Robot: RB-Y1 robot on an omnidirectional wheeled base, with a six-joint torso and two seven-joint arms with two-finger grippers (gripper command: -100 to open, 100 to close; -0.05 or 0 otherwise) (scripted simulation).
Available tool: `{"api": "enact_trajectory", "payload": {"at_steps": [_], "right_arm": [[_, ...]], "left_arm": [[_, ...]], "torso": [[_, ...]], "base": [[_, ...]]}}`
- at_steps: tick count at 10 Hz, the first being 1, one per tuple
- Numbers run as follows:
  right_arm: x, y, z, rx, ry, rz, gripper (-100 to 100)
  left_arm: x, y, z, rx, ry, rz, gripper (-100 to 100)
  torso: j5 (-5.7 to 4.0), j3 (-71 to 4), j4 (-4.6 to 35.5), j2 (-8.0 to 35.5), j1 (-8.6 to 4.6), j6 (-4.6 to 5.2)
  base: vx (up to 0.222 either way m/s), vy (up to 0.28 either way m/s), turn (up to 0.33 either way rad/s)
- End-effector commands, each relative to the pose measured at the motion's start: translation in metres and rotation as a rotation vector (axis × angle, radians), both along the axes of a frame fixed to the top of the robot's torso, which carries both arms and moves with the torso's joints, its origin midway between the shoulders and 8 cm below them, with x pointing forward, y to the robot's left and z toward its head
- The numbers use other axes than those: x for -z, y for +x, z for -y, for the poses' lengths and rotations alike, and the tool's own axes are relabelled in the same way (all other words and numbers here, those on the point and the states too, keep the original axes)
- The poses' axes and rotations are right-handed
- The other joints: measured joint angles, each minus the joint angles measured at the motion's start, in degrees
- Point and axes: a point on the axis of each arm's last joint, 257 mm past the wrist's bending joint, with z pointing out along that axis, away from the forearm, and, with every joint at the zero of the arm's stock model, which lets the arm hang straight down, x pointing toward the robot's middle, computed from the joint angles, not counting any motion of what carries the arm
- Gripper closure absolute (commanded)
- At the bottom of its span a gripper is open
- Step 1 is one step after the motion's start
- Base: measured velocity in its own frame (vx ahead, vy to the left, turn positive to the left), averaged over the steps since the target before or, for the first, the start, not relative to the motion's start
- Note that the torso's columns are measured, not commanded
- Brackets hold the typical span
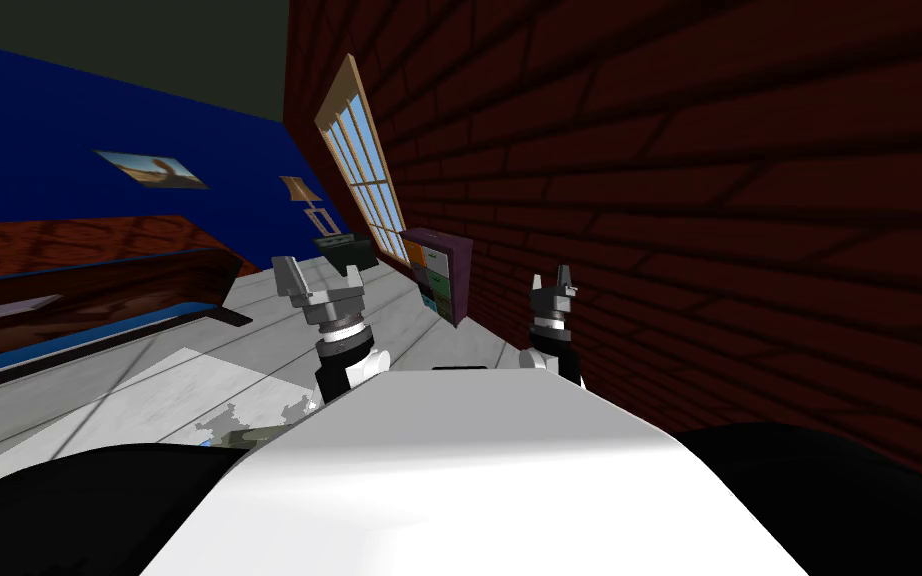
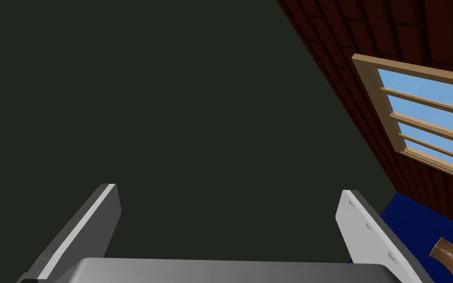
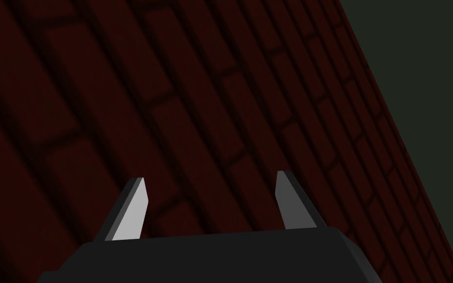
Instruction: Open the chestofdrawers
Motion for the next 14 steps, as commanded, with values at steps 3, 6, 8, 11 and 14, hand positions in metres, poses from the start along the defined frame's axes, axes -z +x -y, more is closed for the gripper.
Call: {"api": "enact_trajectory", "payload": {"at_steps": [3,6,8,11,14], "right_arm": [[0.000,0.000,0.000,0.000,0.000,0.000,0],[0.000,0.000,0.000,0.000,0.000,0.000,0],[0.000,0.000,0.000,0.000,0.000,0.000,0],[0.000,0.000,0.000,0.000,0.000,0.000,0],[0.000,0.000,0.000,0.000,0.000,0.000,0]], "left_arm": [[0.000,0.000,0.000,0.000,0.000,0.000,0],[0.000,0.000,0.000,0.000,0.000,0.000,0],[0.000,0.000,0.000,0.000,0.000,0.000,0],[0.004,0.009,0.011,0.032,0.062,-0.017,-100],[0.014,0.026,0.024,0.062,0.139,-0.039,-100]], "torso": [[0.00,-20.14,10.06,10.03,0.00,0.00],[0.00,-45.36,22.68,22.69,0.00,0.00],[0.00,-62.27,31.14,31.16,0.00,0.00],[0.01,-83.15,41.48,41.52,0.03,0.00],[0.01,-84.62,42.24,42.17,0.03,0.00]], "base": [[0.000,0.000,0.000],[0.000,0.000,0.000],[0.000,0.000,0.000],[0.012,0.004,0.002],[0.048,0.021,0.004]]}}
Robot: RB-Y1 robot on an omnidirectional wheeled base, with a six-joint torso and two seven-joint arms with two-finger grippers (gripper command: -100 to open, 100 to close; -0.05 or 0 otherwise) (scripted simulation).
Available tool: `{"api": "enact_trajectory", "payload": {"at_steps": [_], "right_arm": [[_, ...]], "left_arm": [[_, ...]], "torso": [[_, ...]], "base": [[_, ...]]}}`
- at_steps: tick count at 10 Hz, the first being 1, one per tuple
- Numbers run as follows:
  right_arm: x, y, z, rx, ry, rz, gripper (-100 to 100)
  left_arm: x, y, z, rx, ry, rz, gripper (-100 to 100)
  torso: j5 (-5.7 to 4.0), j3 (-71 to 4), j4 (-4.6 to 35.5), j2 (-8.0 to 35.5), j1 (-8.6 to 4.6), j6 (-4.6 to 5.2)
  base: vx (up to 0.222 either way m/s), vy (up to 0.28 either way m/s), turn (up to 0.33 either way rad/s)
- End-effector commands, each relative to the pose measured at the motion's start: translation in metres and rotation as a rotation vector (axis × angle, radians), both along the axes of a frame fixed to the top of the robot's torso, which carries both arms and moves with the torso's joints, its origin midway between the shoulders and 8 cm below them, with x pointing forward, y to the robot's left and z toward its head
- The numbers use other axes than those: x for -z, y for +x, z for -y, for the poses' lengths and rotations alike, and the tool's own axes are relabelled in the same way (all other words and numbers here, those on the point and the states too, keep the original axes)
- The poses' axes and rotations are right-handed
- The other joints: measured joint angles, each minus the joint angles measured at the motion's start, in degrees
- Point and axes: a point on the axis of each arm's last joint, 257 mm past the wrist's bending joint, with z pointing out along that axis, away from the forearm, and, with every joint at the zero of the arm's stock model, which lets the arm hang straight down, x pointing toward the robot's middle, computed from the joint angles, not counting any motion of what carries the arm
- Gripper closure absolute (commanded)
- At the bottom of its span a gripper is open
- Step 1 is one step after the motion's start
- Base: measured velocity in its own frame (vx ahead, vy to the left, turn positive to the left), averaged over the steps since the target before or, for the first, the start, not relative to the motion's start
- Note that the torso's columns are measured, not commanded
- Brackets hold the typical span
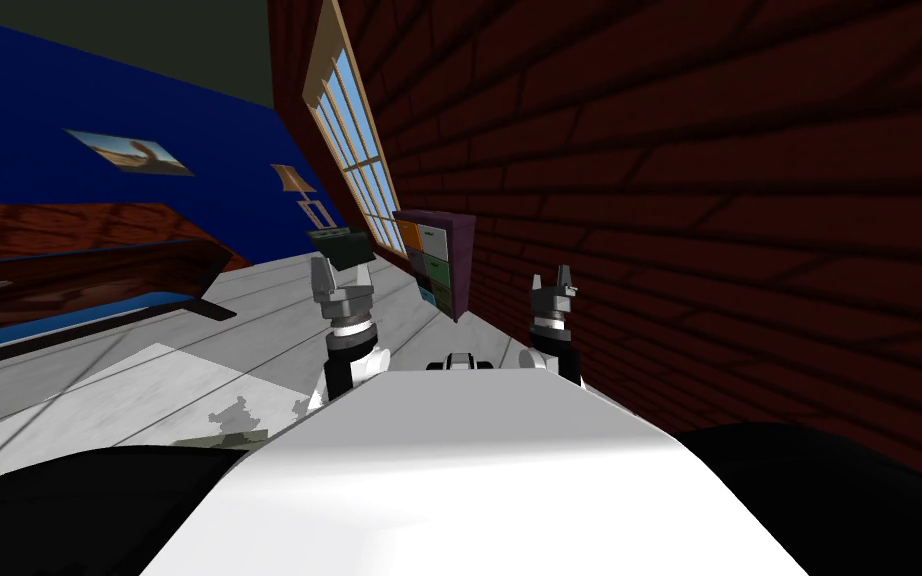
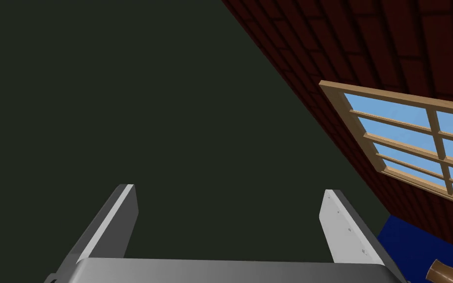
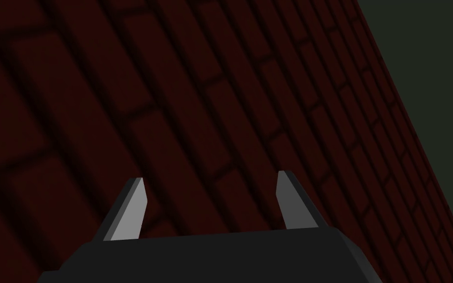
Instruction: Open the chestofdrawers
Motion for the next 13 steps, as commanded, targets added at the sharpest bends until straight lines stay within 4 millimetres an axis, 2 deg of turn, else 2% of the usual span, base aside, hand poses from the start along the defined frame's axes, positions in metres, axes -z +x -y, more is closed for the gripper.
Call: {"api": "enact_trajectory", "payload": {"at_steps": [1,8,9,13], "right_arm": [[0.000,0.000,0.000,0.000,0.000,0.000,0],[0.000,0.000,0.000,0.000,0.000,0.000,0],[0.000,0.000,0.000,0.000,0.000,0.000,0],[0.000,0.000,0.000,0.000,0.000,0.000,0]], "left_arm": [[0.010,0.015,0.008,0.020,0.062,-0.019,-100],[0.038,0.068,0.029,0.024,0.170,-0.047,-100],[0.041,0.070,0.028,0.024,0.169,-0.055,-100],[0.054,0.098,0.039,0.017,0.206,-0.069,-100]], "torso": [[0.00,0.01,0.02,0.04,-0.01,-0.01],[-0.01,0.01,0.03,0.06,-0.03,0.00],[-0.01,0.04,0.04,0.10,-0.04,0.00],[0.00,0.01,0.03,0.05,0.01,0.00]], "base": [[0.059,0.029,0.008],[0.072,0.035,0.008],[0.059,0.023,0.000],[0.064,0.025,0.007]]}}
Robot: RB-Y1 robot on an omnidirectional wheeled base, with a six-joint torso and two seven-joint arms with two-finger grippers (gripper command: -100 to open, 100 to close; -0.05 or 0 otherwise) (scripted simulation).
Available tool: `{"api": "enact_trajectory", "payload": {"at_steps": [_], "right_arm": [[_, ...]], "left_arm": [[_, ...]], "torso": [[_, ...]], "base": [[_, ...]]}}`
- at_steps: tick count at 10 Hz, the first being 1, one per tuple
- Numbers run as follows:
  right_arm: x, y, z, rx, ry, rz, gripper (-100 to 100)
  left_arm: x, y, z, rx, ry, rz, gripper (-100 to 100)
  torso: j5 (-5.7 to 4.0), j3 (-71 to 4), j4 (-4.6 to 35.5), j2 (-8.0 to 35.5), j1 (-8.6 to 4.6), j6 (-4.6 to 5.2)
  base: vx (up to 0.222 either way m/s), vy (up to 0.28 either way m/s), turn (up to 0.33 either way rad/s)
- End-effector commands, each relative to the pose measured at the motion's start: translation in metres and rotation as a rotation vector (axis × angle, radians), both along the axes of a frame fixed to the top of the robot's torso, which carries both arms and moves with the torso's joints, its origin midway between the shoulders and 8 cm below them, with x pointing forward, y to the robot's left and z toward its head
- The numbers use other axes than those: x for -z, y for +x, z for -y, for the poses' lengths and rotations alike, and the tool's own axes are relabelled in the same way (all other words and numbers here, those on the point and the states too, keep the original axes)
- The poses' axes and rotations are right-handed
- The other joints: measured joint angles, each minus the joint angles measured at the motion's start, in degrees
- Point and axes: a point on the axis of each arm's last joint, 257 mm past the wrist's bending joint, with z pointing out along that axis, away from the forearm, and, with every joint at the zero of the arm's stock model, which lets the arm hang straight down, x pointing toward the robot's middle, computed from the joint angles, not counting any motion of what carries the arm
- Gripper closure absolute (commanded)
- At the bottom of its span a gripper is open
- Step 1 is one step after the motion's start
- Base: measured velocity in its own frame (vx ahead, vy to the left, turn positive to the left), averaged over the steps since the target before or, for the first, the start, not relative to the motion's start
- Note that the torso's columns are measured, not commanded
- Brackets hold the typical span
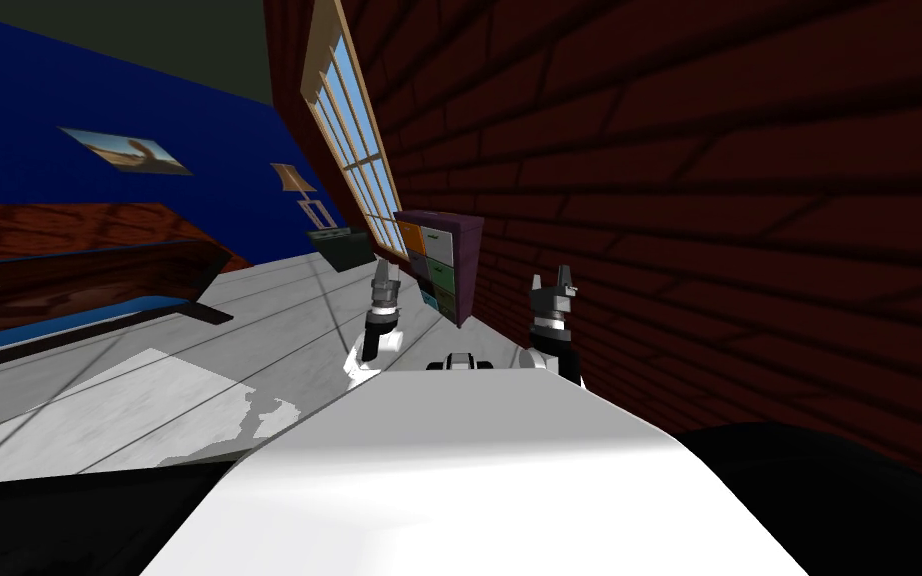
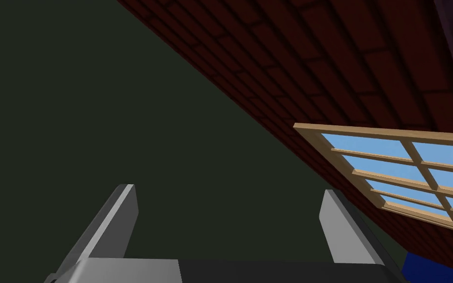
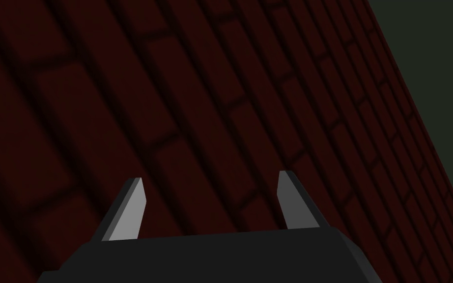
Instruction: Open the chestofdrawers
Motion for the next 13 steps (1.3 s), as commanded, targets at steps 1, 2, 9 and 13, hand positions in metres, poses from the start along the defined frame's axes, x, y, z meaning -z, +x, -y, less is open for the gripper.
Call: {"api": "enact_trajectory", "payload": {"at_steps": [1,2,9,13], "right_arm": [[0.000,0.000,0.000,0.000,0.000,0.000,0],[0.000,0.000,0.000,0.000,0.000,0.000,0],[0.000,0.000,0.000,0.000,0.000,0.000,0],[0.000,0.000,0.000,0.000,0.000,0.000,0]], "left_arm": [[0.009,0.017,0.006,-0.006,0.022,-0.013,-100],[0.010,0.025,0.011,-0.007,0.034,-0.009,-100],[0.031,0.068,0.032,-0.017,0.090,-0.038,-100],[0.038,0.088,0.045,-0.019,0.121,-0.048,-100]], "torso": [[0.00,0.03,0.01,0.06,-0.01,-0.01],[-0.01,0.05,0.02,0.08,-0.05,0.00],[-0.02,0.07,0.04,0.11,-0.04,0.01],[-0.01,0.01,0.01,0.02,-0.04,0.00]], "base": [[0.056,0.025,0.009],[0.068,0.030,0.013],[0.068,0.032,0.006],[0.049,0.023,0.005]]}}
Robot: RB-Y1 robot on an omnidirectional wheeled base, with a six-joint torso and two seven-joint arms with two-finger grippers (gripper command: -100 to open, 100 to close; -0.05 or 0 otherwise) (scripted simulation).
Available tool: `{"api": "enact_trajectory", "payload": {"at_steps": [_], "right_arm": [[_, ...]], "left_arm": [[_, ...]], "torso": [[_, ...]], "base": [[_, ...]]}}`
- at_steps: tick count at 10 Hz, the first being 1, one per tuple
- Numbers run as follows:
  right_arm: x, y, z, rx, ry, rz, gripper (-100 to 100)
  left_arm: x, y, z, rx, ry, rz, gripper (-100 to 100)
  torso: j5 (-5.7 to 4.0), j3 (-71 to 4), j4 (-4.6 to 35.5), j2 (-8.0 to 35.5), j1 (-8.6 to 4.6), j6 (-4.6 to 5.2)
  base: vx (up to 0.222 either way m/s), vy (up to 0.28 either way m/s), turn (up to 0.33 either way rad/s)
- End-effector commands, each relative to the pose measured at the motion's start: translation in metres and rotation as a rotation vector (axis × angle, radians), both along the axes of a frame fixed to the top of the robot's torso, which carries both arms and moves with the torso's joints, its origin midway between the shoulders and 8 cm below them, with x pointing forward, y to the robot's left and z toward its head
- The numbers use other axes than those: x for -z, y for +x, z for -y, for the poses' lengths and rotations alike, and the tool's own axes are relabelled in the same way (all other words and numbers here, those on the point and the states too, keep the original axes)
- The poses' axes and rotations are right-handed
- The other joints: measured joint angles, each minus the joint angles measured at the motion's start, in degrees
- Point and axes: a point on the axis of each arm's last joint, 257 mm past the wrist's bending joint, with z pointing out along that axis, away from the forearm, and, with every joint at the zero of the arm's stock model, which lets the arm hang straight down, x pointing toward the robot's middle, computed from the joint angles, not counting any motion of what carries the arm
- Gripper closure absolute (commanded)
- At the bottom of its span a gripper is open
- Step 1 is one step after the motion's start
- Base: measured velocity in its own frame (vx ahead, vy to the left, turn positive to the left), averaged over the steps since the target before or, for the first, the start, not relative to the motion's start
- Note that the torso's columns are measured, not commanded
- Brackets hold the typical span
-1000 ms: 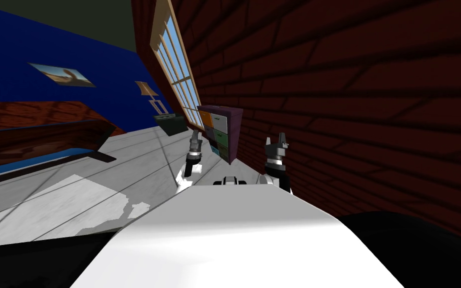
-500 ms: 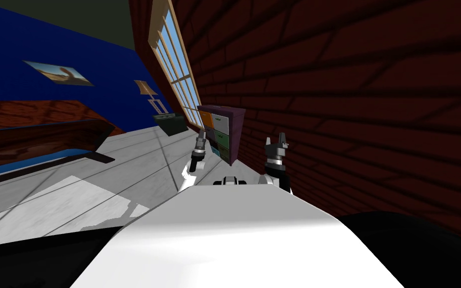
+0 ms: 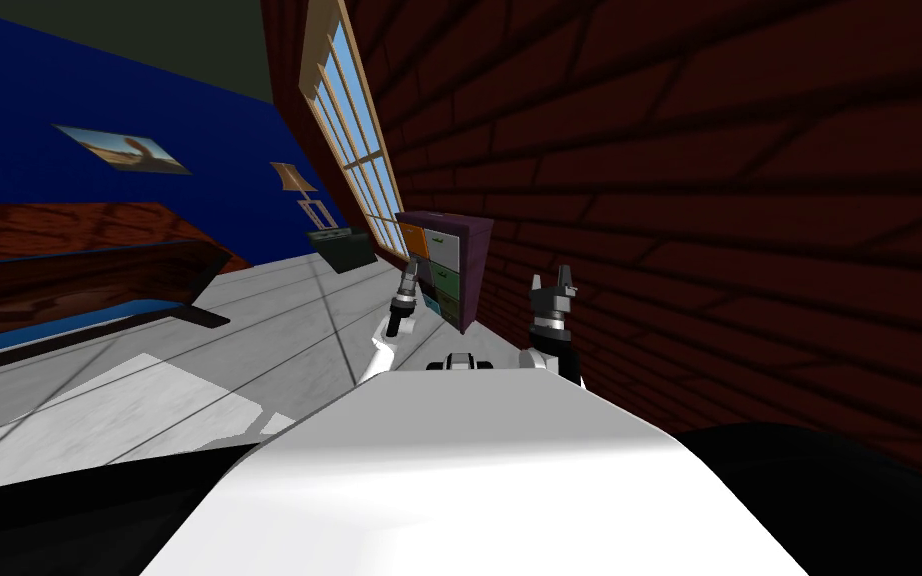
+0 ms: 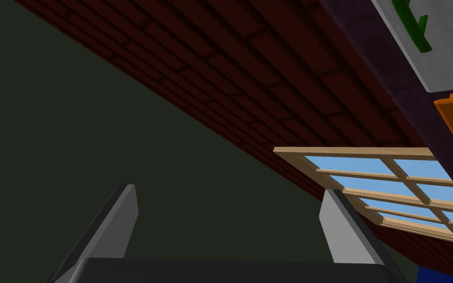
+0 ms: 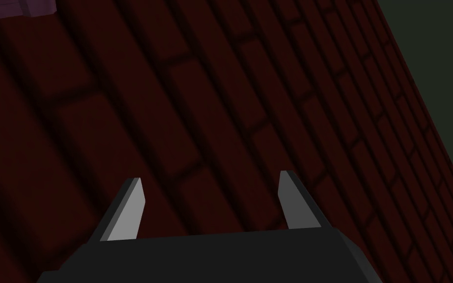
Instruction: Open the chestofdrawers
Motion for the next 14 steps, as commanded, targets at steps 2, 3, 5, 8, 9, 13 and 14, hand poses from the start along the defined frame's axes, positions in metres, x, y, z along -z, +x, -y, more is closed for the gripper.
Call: {"api": "enact_trajectory", "payload": {"at_steps": [2,3,5,8,9,13,14], "right_arm": [[0.000,0.000,0.000,0.000,0.000,0.000,0],[0.000,0.000,0.000,0.000,0.000,0.000,0],[0.000,0.000,0.000,0.000,0.000,0.000,0],[0.000,0.000,0.000,0.000,0.000,0.000,0],[0.000,0.000,0.000,0.000,0.000,0.000,0],[0.000,0.000,0.000,0.000,0.000,0.000,0],[0.000,0.000,0.000,0.000,0.000,0.000,0]], "left_arm": [[0.002,0.021,0.018,0.000,0.039,0.004,-100],[0.010,0.024,0.016,-0.003,0.041,-0.014,-100],[0.013,0.033,0.024,-0.003,0.056,-0.019,-100],[0.019,0.050,0.039,-0.001,0.086,-0.028,-100],[0.020,0.057,0.047,0.000,0.101,-0.029,-100],[0.026,0.077,0.071,0.006,0.141,-0.041,-100],[0.024,0.081,0.079,0.010,0.152,-0.036,-100]], "torso": [[0.00,0.02,0.01,0.03,-0.01,0.00],[0.00,-0.03,-0.01,-0.06,0.00,0.00],[0.01,0.04,0.02,0.07,0.03,0.00],[0.00,-0.01,0.00,-0.02,-0.01,0.00],[0.00,-0.01,-0.01,0.00,-0.01,0.00],[0.01,0.03,0.00,0.06,0.02,-0.01],[0.01,0.08,0.04,0.13,0.02,0.00]], "base": [[0.070,0.020,0.010],[0.075,0.027,0.001],[0.050,0.029,0.006],[0.061,0.030,0.006],[0.050,0.025,0.007],[0.069,0.026,0.007],[0.056,0.029,0.009]]}}
